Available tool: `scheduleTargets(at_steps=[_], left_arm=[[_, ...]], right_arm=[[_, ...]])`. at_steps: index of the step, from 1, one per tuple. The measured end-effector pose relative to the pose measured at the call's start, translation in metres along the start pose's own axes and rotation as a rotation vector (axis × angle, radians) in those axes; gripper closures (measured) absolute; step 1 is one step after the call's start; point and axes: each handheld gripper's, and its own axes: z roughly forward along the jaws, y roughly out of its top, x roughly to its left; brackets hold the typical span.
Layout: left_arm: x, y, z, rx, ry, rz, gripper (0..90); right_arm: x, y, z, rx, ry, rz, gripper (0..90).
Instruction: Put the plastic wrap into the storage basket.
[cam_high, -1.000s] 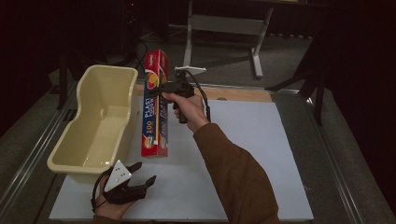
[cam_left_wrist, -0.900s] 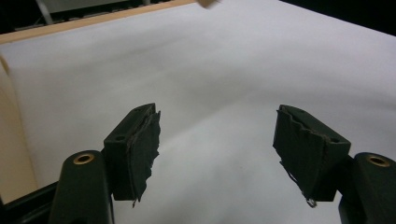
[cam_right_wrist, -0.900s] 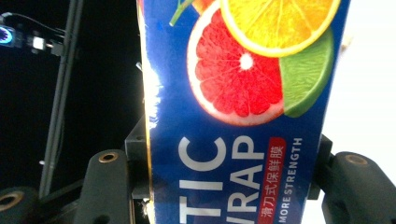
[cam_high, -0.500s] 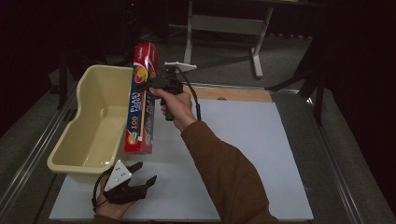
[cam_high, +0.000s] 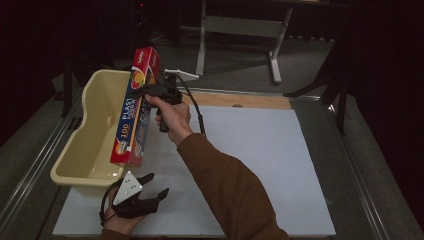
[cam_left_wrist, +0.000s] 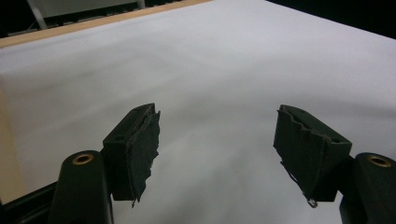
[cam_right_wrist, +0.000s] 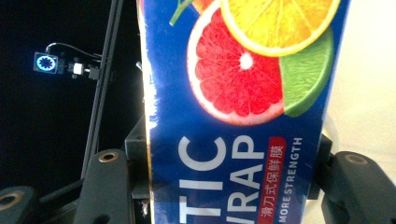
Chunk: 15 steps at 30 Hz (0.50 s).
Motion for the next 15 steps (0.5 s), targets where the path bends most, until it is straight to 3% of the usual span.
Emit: scheduleTargets(at_steps=[7,15], left_arm=[[0.001,0.0,-0.002,-0.014,-0.001,-0.004,30.6],[0.002,0.0,-0.003,-0.016,-0.001,-0.008,30.6]], right_arm=[[-0.005,-0.002,0.02,-0.01,0.007,0.038,40.1],[-0.006,-0.007,0.036,-0.001,0.009,0.046,40.1]])
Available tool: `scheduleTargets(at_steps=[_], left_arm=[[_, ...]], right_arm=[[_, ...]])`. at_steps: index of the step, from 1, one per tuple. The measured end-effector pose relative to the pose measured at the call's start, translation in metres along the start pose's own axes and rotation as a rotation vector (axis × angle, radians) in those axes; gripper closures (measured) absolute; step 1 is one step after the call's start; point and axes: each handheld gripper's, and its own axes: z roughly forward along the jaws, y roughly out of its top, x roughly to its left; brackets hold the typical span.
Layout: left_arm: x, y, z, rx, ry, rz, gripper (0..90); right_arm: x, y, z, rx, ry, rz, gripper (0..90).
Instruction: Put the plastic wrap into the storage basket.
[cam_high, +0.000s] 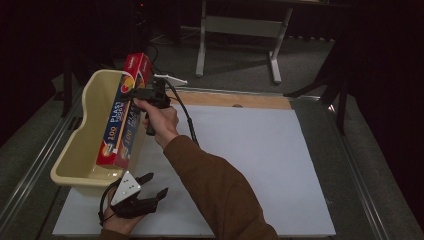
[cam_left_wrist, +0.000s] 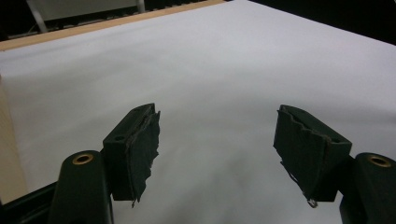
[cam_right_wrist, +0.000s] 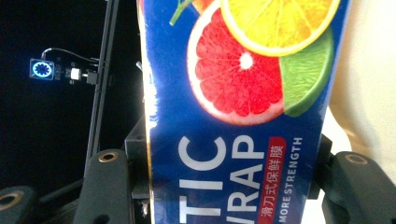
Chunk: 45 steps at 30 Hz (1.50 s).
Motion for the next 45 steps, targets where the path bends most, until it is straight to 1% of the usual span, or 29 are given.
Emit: scheduleTargets(at_steps=[1,7,9,13,18,21,26,28,32,36,40,45], left_arm=[[0.0,0.0,0.0,0.0,0.001,0.001,30.6],[0.003,0.0,-0.002,-0.009,0.008,-0.012,30.6],[0.002,0.0,-0.002,-0.008,0.008,-0.007,30.6],[0.002,0.001,-0.002,-0.01,0.007,-0.006,30.6],[0.002,0.001,-0.003,-0.01,0.009,-0.006,30.6],[0.003,0.001,-0.004,-0.013,0.008,-0.01,30.6],[0.003,0.001,-0.004,-0.012,0.007,-0.011,30.5],[0.003,0.001,-0.004,-0.011,0.006,-0.011,30.6],[0.003,0.001,-0.003,-0.011,0.008,-0.008,30.7],[0.003,0.001,-0.003,-0.01,0.009,-0.006,31.0],[0.003,0.001,-0.003,-0.009,0.011,-0.009,31.1],[0.003,0.001,-0.003,-0.009,0.012,-0.009,31.0]], right_arm=[[-0.001,-0.002,0.004,0.004,-0.001,0.007,40.0],[-0.003,-0.005,0.014,0.002,-0.005,0.023,40.0],[-0.004,-0.006,0.016,0.002,-0.005,0.028,40.0],[-0.004,-0.008,0.019,-0.009,-0.02,0.036,40.0],[-0.004,-0.008,0.022,-0.019,-0.029,0.038,39.9],[-0.003,-0.009,0.025,-0.021,-0.05,0.02,39.9],[-0.003,-0.017,0.033,0.003,-0.081,0.009,39.8],[-0.005,-0.02,0.037,0.021,-0.086,0.026,39.8],[-0.009,-0.023,0.041,0.017,-0.092,0.048,39.7],[-0.013,-0.021,0.041,0.034,-0.119,0.077,39.1],[-0.012,-0.021,0.042,0.04,-0.133,0.078,38.3],[-0.011,-0.021,0.042,0.048,-0.147,0.063,34.8]])
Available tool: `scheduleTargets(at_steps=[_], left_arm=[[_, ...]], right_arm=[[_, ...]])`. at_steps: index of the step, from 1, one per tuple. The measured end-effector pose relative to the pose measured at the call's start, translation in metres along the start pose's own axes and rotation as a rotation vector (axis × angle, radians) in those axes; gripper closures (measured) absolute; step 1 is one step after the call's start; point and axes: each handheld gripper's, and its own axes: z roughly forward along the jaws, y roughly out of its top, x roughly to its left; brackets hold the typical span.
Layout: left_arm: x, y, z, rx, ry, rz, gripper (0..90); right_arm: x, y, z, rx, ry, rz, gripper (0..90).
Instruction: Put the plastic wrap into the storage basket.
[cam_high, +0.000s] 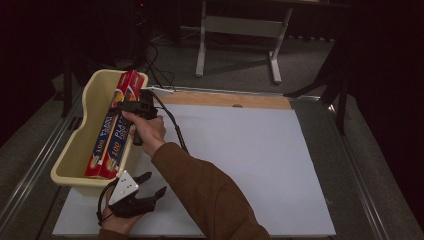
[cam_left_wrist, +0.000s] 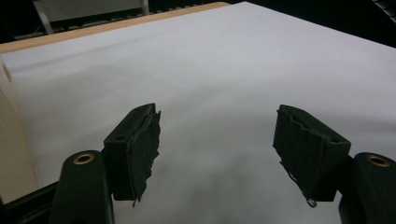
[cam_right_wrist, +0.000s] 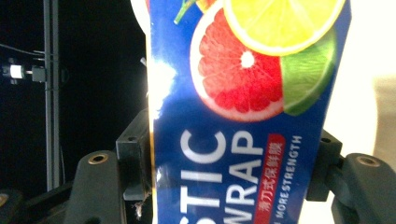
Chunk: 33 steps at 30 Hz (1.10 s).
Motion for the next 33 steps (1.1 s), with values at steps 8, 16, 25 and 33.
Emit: scheduleTargets(at_steps=[8,16,25,33], left_arm=[[0.001,0.0,0.0,0.001,0.005,-0.003,30.6],[0.0,0.0,0.0,0.004,0.005,-0.004,30.8],[0.0,-0.001,-0.001,0.007,0.013,-0.002,30.8],[-0.003,-0.001,-0.005,0.005,0.025,0.002,30.8]], right_arm=[[-0.004,-0.002,0.0,0.042,-0.039,-0.011,35.4],[0.018,-0.006,-0.015,0.063,-0.043,-0.122,39.1],[0.012,-0.009,-0.034,0.066,-0.124,-0.316,39.7],[0.004,-0.019,-0.066,0.014,-0.197,-0.486,40.2]])
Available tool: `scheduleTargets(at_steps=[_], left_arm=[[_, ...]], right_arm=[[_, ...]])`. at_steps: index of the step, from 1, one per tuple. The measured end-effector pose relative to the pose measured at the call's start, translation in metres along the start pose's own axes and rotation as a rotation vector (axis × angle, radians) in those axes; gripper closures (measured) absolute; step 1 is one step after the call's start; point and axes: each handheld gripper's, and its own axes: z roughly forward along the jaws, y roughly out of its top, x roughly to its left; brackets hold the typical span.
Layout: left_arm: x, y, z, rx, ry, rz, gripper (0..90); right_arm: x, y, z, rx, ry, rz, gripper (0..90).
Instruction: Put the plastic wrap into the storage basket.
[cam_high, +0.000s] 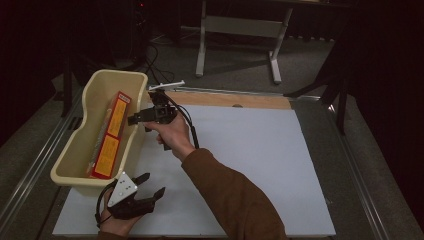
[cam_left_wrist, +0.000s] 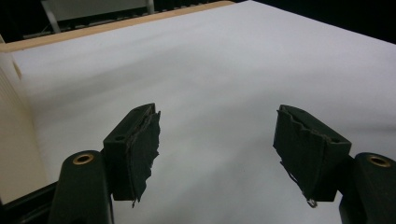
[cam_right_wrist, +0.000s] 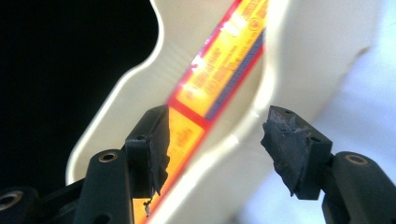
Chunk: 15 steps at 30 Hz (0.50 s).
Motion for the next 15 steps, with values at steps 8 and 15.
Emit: scheduleTargets(at_steps=[8,15], left_arm=[[-0.001,0.001,-0.001,0.0,0.008,0.003,30.8],[-0.002,0.002,0.001,0.009,0.01,0.011,30.8]], right_arm=[[-0.002,-0.018,-0.03,0.015,-0.071,-0.184,38.1],[-0.012,-0.038,-0.055,0.007,-0.15,-0.318,35.0]])
